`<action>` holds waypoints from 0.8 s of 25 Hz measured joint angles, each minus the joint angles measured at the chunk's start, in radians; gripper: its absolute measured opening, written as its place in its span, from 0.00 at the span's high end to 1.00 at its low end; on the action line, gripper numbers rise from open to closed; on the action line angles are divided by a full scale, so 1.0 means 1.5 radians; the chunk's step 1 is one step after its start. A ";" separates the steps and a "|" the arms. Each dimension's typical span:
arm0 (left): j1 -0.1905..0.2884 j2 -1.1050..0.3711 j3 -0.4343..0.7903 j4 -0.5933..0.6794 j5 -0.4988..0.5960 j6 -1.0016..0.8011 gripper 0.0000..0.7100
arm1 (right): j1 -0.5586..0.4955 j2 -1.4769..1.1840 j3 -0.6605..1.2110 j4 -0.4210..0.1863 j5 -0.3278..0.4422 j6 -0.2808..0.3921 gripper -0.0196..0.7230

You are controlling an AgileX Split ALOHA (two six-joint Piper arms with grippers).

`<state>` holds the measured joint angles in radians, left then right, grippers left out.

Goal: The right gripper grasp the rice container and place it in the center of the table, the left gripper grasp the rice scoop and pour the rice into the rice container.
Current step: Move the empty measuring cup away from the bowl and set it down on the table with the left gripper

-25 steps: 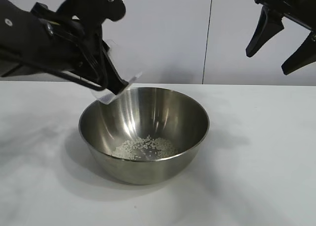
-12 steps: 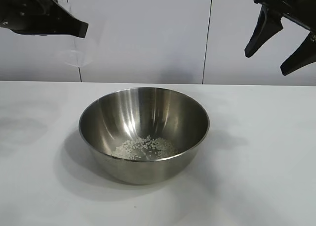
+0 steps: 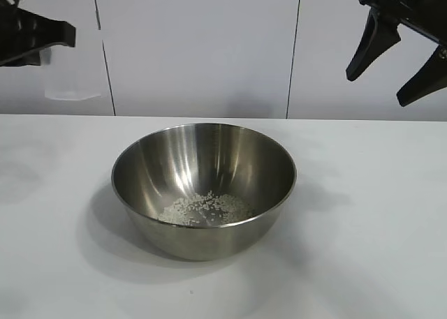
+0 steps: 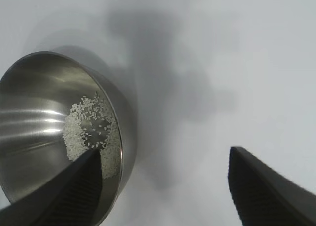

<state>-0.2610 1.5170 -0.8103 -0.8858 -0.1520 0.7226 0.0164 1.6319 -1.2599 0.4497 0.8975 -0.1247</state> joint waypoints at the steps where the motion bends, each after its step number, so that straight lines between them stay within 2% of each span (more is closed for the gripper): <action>1: 0.013 0.000 0.003 0.001 0.001 -0.015 1.00 | 0.000 0.000 0.000 0.000 -0.001 0.000 0.31; 3: 0.029 0.000 0.018 0.001 -0.013 -0.028 1.00 | 0.000 0.000 0.000 0.000 -0.003 0.000 0.31; 6: 0.021 0.000 0.065 0.037 -0.094 -0.056 1.00 | 0.000 0.000 0.000 0.000 -0.011 0.000 0.31; 10: 0.005 0.000 0.173 0.218 -0.258 -0.216 1.00 | 0.000 0.000 0.000 0.001 -0.021 0.000 0.31; 14: 0.015 0.051 0.254 0.413 -0.428 -0.400 1.00 | 0.000 0.000 0.000 0.002 -0.020 0.000 0.31; 17: 0.020 0.130 0.262 0.485 -0.494 -0.473 1.00 | 0.000 0.000 0.000 0.002 -0.021 0.000 0.31; 20: 0.020 0.200 0.262 0.514 -0.571 -0.501 1.00 | 0.000 0.000 0.000 0.002 -0.022 0.000 0.31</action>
<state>-0.2306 1.8164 -0.4168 -0.1149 -1.0085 -0.0289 0.0164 1.6319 -1.2599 0.4527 0.8649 -0.1247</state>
